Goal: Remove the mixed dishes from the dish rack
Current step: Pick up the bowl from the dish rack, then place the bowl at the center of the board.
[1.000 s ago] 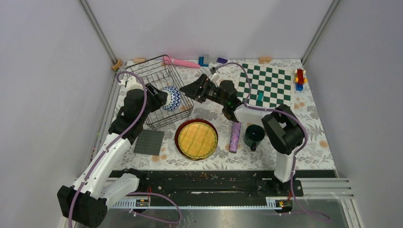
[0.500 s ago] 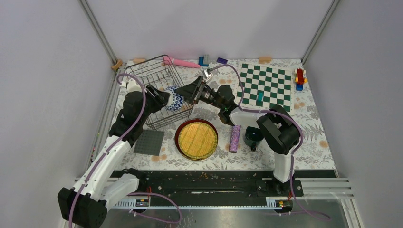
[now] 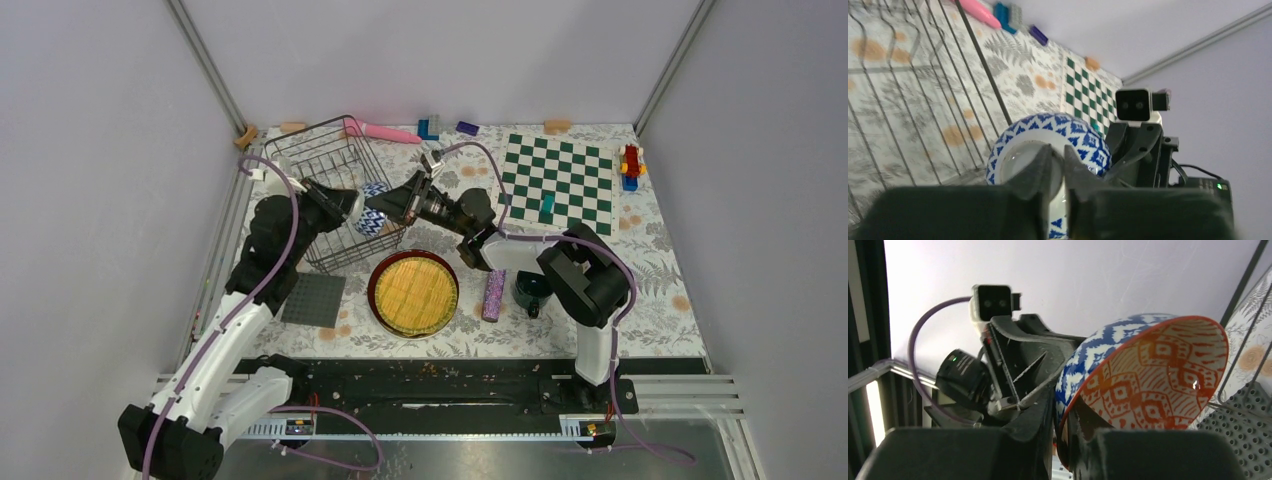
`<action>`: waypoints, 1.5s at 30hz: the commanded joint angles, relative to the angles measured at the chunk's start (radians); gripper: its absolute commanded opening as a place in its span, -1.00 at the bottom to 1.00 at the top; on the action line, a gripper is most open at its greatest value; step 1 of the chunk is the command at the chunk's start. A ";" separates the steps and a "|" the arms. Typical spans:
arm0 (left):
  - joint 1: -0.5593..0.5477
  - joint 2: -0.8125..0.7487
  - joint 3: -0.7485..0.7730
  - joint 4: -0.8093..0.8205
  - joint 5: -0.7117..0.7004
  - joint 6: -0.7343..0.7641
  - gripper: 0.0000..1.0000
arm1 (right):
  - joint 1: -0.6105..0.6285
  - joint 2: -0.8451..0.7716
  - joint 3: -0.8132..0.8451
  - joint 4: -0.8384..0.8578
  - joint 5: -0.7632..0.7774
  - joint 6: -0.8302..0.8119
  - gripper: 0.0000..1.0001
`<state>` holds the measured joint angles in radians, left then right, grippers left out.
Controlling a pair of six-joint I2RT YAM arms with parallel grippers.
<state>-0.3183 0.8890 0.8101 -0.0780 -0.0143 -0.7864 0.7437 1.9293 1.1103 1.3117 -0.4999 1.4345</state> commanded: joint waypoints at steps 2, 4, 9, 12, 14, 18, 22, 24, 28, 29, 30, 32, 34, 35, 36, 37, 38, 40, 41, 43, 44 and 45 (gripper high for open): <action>0.002 -0.026 -0.007 0.017 0.025 0.005 -0.66 | 0.022 -0.097 -0.027 0.139 -0.023 -0.008 -1.00; 0.003 -0.042 -0.003 -0.005 0.018 0.012 0.40 | 0.022 -0.130 -0.039 0.131 -0.038 -0.024 -1.00; 0.003 -0.110 -0.004 -0.063 -0.066 0.029 0.98 | 0.018 -0.235 -0.105 0.040 -0.083 -0.111 -1.00; 0.002 -0.156 -0.007 -0.105 -0.103 0.048 0.98 | 0.009 -0.334 -0.162 -0.120 -0.089 -0.237 -1.00; 0.002 -0.179 -0.010 -0.136 -0.130 0.063 0.98 | 0.008 -0.423 -0.199 -0.265 -0.070 -0.343 -1.00; 0.002 -0.203 -0.018 -0.200 -0.216 0.079 0.98 | 0.006 -0.617 -0.242 -0.722 0.040 -0.585 -1.00; 0.003 -0.199 -0.049 -0.204 -0.247 0.082 0.98 | 0.006 -0.827 -0.255 -1.159 0.284 -0.779 -1.00; 0.003 -0.187 -0.060 -0.202 -0.257 0.087 0.98 | 0.006 -0.925 -0.295 -1.249 0.382 -0.816 -1.00; 0.003 -0.144 -0.069 -0.196 -0.269 0.096 0.98 | 0.006 -1.100 -0.329 -1.475 0.588 -0.859 -1.00; 0.003 -0.133 -0.070 -0.192 -0.267 0.096 0.98 | 0.006 -1.138 -0.337 -1.509 0.646 -0.864 -1.00; 0.003 -0.121 -0.072 -0.184 -0.263 0.097 0.98 | 0.006 -1.176 -0.348 -1.541 0.696 -0.862 -1.00; 0.002 -0.099 -0.075 -0.165 -0.244 0.104 0.98 | 0.005 -1.236 -0.357 -1.638 0.786 -0.860 -1.00; 0.002 -0.078 -0.074 -0.158 -0.232 0.110 0.98 | 0.006 -1.280 -0.352 -1.734 0.887 -0.845 -1.00; 0.003 -0.065 -0.074 -0.154 -0.230 0.110 0.98 | 0.006 -1.297 -0.348 -1.776 0.927 -0.841 -1.00; 0.002 -0.056 -0.072 -0.148 -0.224 0.112 0.98 | 0.006 -1.315 -0.345 -1.813 0.966 -0.831 -1.00; 0.003 -0.047 -0.072 -0.146 -0.217 0.116 0.98 | 0.006 -1.329 -0.344 -1.844 1.004 -0.813 -1.00; 0.002 -0.041 -0.071 -0.146 -0.213 0.120 0.98 | 0.006 -1.343 -0.342 -1.873 1.032 -0.804 -1.00; 0.002 -0.029 -0.071 -0.142 -0.210 0.126 0.98 | 0.006 -1.361 -0.328 -1.941 1.107 -0.777 -1.00; 0.003 -0.024 -0.071 -0.142 -0.212 0.126 0.98 | 0.006 -1.359 -0.316 -1.986 1.149 -0.763 -1.00; 0.004 -0.017 -0.069 -0.140 -0.212 0.130 0.98 | 0.003 -1.339 -0.289 -2.077 1.241 -0.734 -1.00; 0.002 -0.016 -0.069 -0.139 -0.209 0.132 0.98 | -0.003 -1.322 -0.274 -2.121 1.279 -0.714 -1.00; 0.002 -0.014 -0.069 -0.138 -0.208 0.134 0.98 | -0.013 -1.305 -0.260 -2.165 1.299 -0.695 -1.00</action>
<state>-0.3187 0.8715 0.7414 -0.2764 -0.2359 -0.6773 0.7498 0.5850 0.7647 -0.6712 0.5579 0.6617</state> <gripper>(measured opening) 0.986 0.155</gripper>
